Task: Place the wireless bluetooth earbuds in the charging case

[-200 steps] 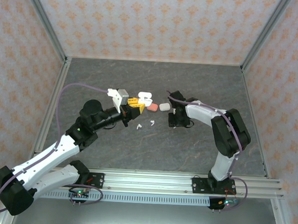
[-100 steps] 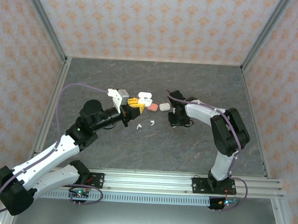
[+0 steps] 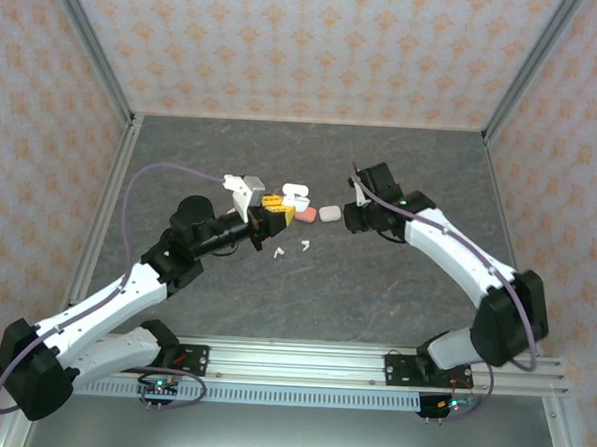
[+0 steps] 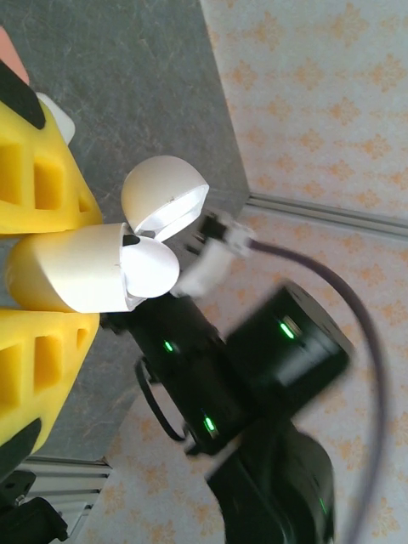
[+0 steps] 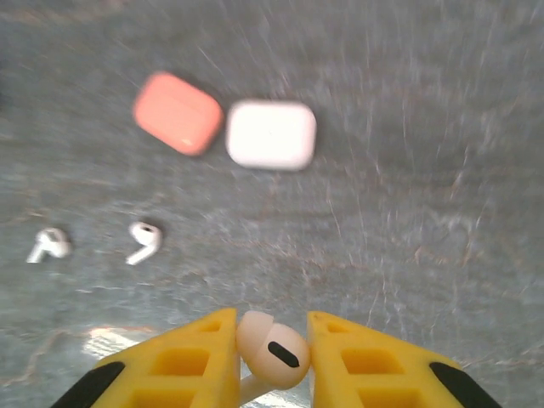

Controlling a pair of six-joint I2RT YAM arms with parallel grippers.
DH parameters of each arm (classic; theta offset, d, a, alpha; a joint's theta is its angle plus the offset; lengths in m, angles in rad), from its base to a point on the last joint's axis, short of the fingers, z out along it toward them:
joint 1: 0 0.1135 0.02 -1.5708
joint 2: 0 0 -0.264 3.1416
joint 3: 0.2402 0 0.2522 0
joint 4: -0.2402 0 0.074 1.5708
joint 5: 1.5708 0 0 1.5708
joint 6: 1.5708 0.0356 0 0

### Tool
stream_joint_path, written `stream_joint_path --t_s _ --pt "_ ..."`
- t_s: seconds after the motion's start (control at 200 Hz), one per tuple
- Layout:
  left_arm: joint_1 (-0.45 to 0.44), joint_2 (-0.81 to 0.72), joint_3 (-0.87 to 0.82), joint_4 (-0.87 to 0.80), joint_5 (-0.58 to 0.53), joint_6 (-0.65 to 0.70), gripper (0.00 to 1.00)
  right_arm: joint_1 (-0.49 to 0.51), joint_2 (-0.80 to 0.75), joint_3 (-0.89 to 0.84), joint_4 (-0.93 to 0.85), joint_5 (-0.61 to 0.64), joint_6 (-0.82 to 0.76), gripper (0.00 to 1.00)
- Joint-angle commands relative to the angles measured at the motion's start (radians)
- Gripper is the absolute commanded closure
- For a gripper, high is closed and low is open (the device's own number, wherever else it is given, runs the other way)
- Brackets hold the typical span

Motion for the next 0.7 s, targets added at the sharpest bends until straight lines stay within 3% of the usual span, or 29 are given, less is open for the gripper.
stream_joint_path --t_s 0.0,0.28,0.696 --pt "-0.004 0.032 0.005 0.094 0.030 -0.042 1.00 0.032 -0.102 0.041 0.015 -0.002 -0.106 0.76" --pt "-0.014 0.096 0.047 0.112 0.098 -0.059 1.00 0.103 -0.251 0.107 0.102 -0.068 -0.196 0.76" --pt "-0.035 0.125 0.070 0.109 0.118 -0.053 1.00 0.154 -0.240 0.128 0.157 -0.139 -0.212 0.76"
